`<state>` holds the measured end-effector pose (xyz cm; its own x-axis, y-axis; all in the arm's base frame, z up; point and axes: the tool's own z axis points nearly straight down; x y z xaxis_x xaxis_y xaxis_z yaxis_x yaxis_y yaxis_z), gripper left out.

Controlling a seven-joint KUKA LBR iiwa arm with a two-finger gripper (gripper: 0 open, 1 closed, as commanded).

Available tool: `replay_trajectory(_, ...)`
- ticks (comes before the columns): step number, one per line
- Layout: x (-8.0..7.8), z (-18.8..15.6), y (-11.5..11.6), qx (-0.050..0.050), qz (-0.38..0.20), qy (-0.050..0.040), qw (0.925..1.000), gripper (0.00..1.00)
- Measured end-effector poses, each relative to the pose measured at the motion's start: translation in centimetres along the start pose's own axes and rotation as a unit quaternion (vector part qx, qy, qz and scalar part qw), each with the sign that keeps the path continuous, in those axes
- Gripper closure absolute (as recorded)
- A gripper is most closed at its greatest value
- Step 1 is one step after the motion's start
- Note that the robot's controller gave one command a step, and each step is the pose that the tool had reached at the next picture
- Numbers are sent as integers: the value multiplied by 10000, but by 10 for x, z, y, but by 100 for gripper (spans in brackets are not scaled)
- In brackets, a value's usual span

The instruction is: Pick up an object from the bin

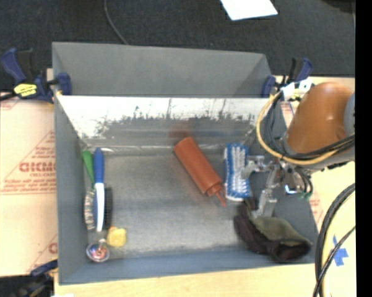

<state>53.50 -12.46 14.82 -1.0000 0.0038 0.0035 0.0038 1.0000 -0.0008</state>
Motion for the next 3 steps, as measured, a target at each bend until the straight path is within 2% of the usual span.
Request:
replay_trajectory(1,-2,-4,0,7,-25,-35,10000,0)
replay_trajectory(2,46,65,-30,23,-551,-73,9985,0)
replay_trajectory(3,63,15,-34,19,-777,-76,9969,0)
